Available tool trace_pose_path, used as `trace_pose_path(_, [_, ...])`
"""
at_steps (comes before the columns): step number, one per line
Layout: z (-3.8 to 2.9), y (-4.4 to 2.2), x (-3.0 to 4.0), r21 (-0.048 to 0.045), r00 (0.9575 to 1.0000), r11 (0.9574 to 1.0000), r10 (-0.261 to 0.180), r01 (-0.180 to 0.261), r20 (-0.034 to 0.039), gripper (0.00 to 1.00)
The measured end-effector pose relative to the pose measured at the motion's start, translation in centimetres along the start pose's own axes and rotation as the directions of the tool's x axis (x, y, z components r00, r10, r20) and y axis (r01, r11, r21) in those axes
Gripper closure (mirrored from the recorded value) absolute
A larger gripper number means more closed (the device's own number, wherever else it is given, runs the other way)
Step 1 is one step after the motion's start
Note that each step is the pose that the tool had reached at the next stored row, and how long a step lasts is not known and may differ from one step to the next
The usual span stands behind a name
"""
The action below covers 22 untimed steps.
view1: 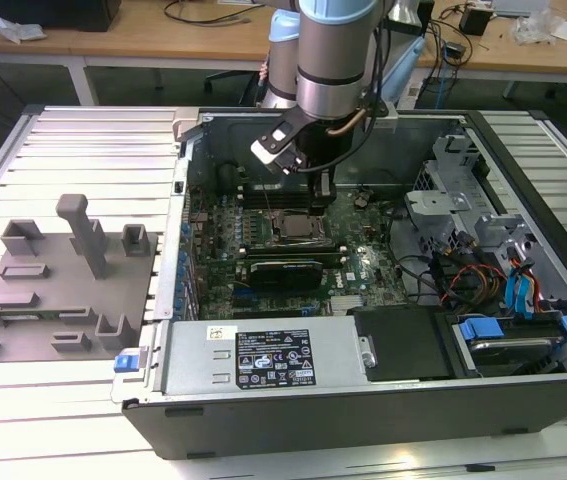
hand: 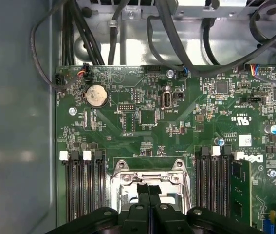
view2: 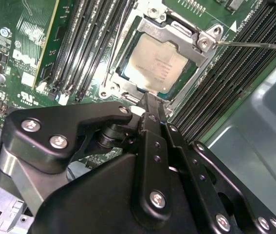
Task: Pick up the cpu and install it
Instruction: 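Close the cpu cover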
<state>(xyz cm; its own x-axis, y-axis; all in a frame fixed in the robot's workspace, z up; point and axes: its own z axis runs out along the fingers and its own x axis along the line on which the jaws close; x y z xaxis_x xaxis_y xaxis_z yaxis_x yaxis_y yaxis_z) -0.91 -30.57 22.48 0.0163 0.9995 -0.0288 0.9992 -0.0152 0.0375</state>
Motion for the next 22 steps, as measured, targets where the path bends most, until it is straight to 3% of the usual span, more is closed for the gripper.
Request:
trace_pose_path(7, [0.02, -0.22, 0.00, -0.0001, 1.0000, 1.0000, 0.000, 0.000, -0.0001, 0.89])
trace_pose_path(10, [0.05, -1.07, -0.05, -0.0002, 1.0000, 1.0000, 0.000, 0.000, 0.0007, 0.89])
trace_pose_path(16, [0.08, -1.81, -0.84, -0.0001, 1.0000, 1.0000, 0.000, 0.000, 0.0015, 0.89])
trace_pose_path(17, [0.10, -2.26, -1.43, -0.0001, 1.0000, 1.0000, 0.000, 0.000, 0.0015, 0.89])
trace_pose_path(22, [0.10, -2.38, -1.54, -0.0006, 0.9999, 0.9999, -0.016, 0.016, 0.0009, 0.89])
